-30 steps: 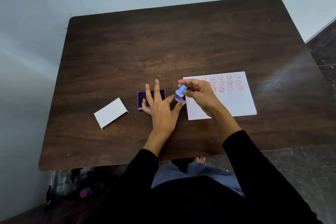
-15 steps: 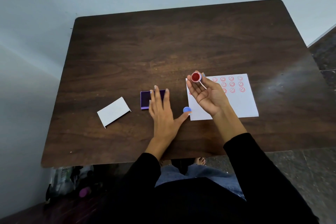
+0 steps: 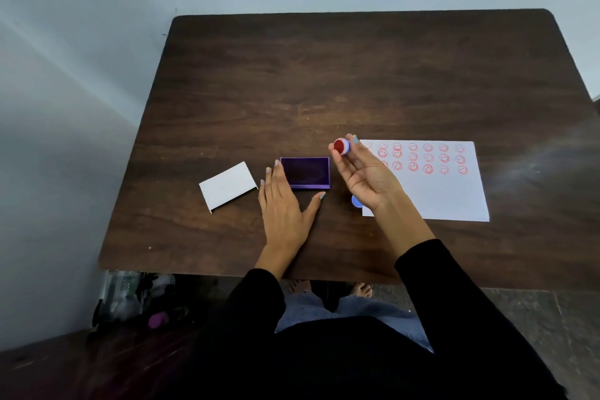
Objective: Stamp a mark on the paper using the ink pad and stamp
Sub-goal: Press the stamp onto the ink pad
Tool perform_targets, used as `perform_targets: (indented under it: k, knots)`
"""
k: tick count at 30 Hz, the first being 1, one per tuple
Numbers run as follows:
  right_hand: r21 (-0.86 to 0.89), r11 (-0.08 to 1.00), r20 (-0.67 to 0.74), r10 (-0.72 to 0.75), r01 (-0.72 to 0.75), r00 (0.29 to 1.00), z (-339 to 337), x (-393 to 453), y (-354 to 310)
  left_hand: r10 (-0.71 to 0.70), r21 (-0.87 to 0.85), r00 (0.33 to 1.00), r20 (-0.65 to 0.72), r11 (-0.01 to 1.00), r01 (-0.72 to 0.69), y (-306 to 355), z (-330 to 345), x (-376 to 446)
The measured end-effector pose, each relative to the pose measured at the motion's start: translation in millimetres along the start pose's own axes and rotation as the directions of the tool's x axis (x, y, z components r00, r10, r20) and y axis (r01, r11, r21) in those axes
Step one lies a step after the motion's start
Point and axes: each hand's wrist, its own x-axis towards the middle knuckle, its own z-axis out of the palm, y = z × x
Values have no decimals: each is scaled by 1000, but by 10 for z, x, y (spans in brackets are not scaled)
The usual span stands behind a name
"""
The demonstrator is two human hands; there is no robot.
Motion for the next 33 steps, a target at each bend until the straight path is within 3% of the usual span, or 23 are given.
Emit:
perform_targets:
  k: [3,4,6,8,9,12,20,33]
  knots:
    - [-387,905,1,-194,179,981,26,70,94,0,-33,1000,-7,999,0,32,12,4]
    - [-541,803,43,-269,249,962,59,85,161,-16,-35,1000,-13,999,15,22,9,13]
    - [-795,460,205,-412,396,888,91,104,296,-36,-10,999,-13,999,36,8,7,18]
    - [-866,85,401,-470,493,786,99,97,407,-38,32,999,18,999,37,2,9,18]
    - [-852,-30,474,-468,523,746,99,94,451,-34,49,999,39,998,32,-4,12,21]
    - [-808,-213,584,-408,549,701,75,101,547,-21,67,996,86,998,15,-25,26,35]
    - [-766,-375,633,-297,522,715,-17,140,616,-41,108,993,114,994,29,-32,52,49]
    - [-740,-402,663,-300,539,686,-26,167,604,-39,84,993,108,996,30,-42,56,55]
